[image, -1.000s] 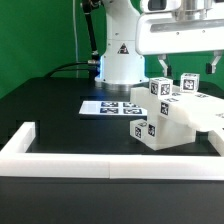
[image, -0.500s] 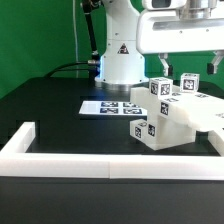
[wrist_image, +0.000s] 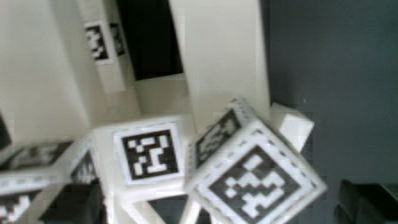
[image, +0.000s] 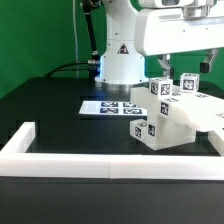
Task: Assemble chair
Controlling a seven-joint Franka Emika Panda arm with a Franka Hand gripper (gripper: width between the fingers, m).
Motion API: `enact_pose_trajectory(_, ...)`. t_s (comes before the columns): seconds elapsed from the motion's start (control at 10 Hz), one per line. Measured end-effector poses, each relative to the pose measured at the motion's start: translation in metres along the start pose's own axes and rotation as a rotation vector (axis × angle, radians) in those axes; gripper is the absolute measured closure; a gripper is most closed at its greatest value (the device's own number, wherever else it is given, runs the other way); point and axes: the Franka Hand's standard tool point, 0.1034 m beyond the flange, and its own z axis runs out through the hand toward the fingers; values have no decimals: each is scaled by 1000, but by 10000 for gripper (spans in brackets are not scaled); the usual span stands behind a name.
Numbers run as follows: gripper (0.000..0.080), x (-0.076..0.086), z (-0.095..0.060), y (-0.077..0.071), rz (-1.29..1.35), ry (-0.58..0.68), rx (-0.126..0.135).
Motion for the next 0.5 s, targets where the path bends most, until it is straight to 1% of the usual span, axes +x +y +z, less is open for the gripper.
enact_pose_trajectory(0.2,150,-1,0,1,-91,-1,-2)
enact_pose_trajectory(0.3,150,0,1,0,-156,-5,-15)
enact_pose_trajectory(0.4,150,0,0,-2,-223,-7,-21)
enact_pose_trajectory(0.5,150,0,0,-3,-278,-7,-21)
